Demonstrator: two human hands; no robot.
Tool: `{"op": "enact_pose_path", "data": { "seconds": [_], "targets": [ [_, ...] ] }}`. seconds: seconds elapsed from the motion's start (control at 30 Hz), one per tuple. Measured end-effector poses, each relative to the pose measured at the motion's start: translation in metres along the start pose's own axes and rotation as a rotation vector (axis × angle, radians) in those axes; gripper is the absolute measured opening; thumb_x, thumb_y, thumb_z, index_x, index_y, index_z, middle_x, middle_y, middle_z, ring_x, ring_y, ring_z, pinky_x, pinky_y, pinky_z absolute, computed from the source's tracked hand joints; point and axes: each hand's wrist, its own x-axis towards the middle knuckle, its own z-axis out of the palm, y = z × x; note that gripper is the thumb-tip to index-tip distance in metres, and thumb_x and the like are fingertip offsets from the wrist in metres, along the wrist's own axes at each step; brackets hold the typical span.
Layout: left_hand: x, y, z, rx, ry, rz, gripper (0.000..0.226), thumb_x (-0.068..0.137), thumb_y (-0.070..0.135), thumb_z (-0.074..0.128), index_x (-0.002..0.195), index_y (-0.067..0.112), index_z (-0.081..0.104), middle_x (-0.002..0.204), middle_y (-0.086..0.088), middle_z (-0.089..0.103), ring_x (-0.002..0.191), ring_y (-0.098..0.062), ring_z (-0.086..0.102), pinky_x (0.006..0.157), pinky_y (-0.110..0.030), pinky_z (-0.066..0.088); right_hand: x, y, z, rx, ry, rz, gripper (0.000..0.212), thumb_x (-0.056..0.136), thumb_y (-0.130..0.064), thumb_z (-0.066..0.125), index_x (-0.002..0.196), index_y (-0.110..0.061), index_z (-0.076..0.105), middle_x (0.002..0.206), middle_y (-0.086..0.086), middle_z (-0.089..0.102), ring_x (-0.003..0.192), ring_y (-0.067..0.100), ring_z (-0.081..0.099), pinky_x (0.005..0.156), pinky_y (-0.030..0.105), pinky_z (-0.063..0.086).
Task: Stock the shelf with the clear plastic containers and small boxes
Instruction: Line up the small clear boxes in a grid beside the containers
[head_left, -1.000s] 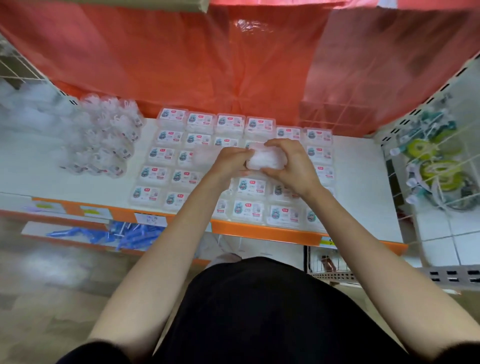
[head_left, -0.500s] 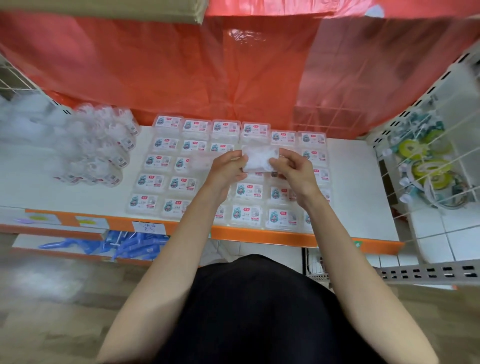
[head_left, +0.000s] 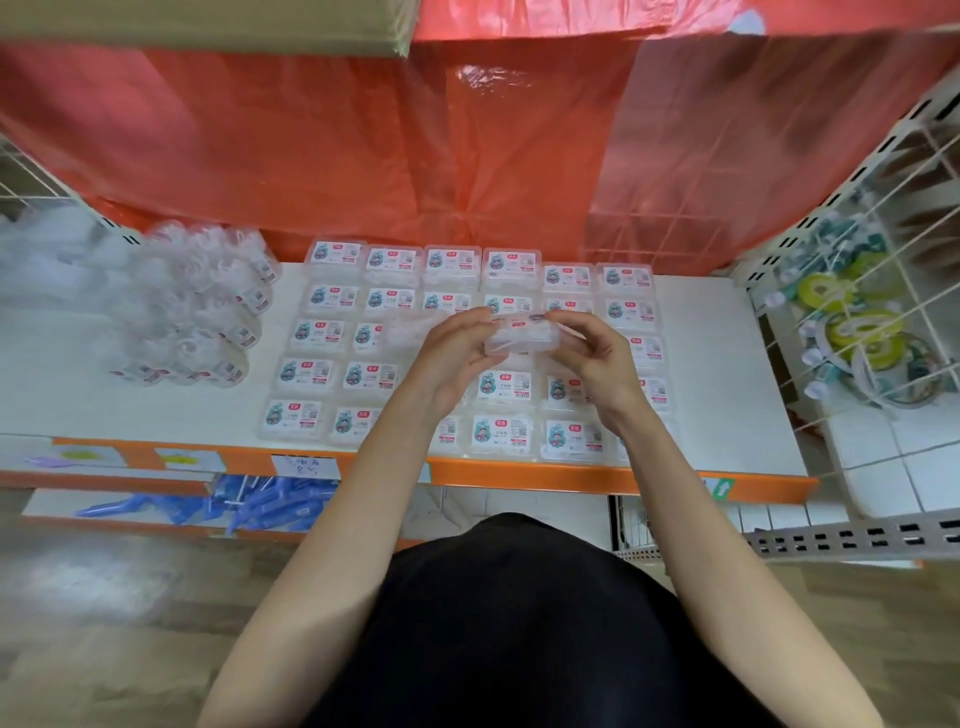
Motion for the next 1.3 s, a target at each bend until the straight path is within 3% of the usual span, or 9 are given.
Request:
{"op": "enact_pose_path", "data": {
  "seconds": [0.27,0.4,0.5,0.67,0.8,0.93,1.03,1.17,1.3],
  "targets": [
    [-0.001,-0.011,-0.014,0.147,-0.100,0.146,0.046,0.082,-0.001,0.058,0.114,0.031,0.067,0.137,-0.005,0.057,0.132,-0.021,0.049,0.107,-0.046,0.044,0.004,-0.007,0.012,0.110,0.106,0.273,0.022,0.095,-0.016,0.061,0.117,-0.021,0.063,0.110,0.008,0.069,0.092,0.015,0.066,0.072,0.023,0.054],
    [-0.004,-0.008,-0.010,0.156,-0.102,0.173,0.044,0.092,-0.006,0.051,0.128,0.019,0.058,0.133,-0.004,0.059,0.118,-0.020,0.059,0.094,-0.033,0.053,0.006,-0.011,0.014,0.057,0.039,0.335,0.020,0.094,-0.021,0.065,0.114,-0.016,0.066,0.096,0.004,0.071,0.085,0.018,0.066,0.076,0.032,0.053],
    [-0.005,-0.009,-0.003,0.045,0.005,0.164,0.035,0.096,0.001,0.053,0.129,0.013,0.052,0.123,-0.004,0.062,0.108,-0.019,0.064,0.078,-0.028,0.057,0.004,-0.008,0.016,0.083,0.026,0.360,0.018,0.095,-0.018,0.062,0.112,-0.015,0.067,0.092,0.005,0.070,0.081,0.018,0.063,0.069,0.027,0.050],
    [-0.004,-0.010,0.003,0.030,0.034,0.078,0.028,0.097,0.018,0.058,0.123,0.011,0.055,0.110,-0.011,0.069,0.092,-0.021,0.070,0.073,-0.029,0.057,0.003,-0.003,0.020,0.148,0.083,0.395,0.036,0.088,-0.010,0.067,0.122,-0.017,0.058,0.091,0.007,0.070,0.070,0.014,0.064,0.058,0.024,0.045],
    [-0.002,-0.016,0.005,0.162,-0.009,0.077,0.023,0.096,0.012,0.059,0.118,0.014,0.058,0.115,-0.014,0.066,0.087,-0.020,0.070,0.077,-0.028,0.057,0.003,0.001,0.020,0.087,0.051,0.406,0.059,0.083,-0.011,0.074,0.135,-0.015,0.044,0.097,0.009,0.068,0.077,0.017,0.064,0.056,0.024,0.043],
    [0.005,-0.015,0.010,0.260,0.011,0.159,0.019,0.098,0.005,0.053,0.114,0.010,0.062,0.117,-0.011,0.064,0.093,-0.020,0.067,0.071,-0.025,0.058,0.002,0.001,0.013,-0.126,0.006,0.280,0.075,0.078,-0.018,0.083,0.138,-0.022,0.037,0.110,-0.002,0.061,0.090,0.010,0.061,0.066,0.021,0.052],
    [0.011,-0.014,0.012,0.342,-0.001,0.177,0.019,0.099,0.006,0.051,0.108,0.014,0.066,0.119,-0.012,0.066,0.104,-0.026,0.065,0.078,-0.035,0.059,0.003,0.002,0.001,-0.298,-0.040,0.030,0.087,0.067,-0.018,0.090,0.138,-0.028,0.041,0.129,-0.008,0.049,0.113,0.004,0.052,0.084,0.015,0.049],
    [0.018,-0.017,0.015,0.440,0.006,0.200,0.025,0.100,0.007,0.047,0.111,0.013,0.069,0.118,-0.009,0.067,0.108,-0.025,0.063,0.087,-0.043,0.055,0.010,-0.003,-0.012,-0.535,-0.123,-0.126,0.072,0.060,-0.018,0.093,0.123,-0.028,0.060,0.130,-0.013,0.050,0.122,0.008,0.049,0.099,0.025,0.044],
    [0.025,-0.019,0.017,0.508,0.005,0.216,0.026,0.100,0.009,0.047,0.114,0.012,0.069,0.119,-0.006,0.066,0.110,-0.023,0.061,0.089,-0.041,0.055,0.014,-0.004,-0.015,-0.590,-0.123,-0.149,0.060,0.061,-0.020,0.093,0.115,-0.020,0.067,0.119,-0.014,0.057,0.114,0.007,0.054,0.096,0.031,0.047]
  ]
}}
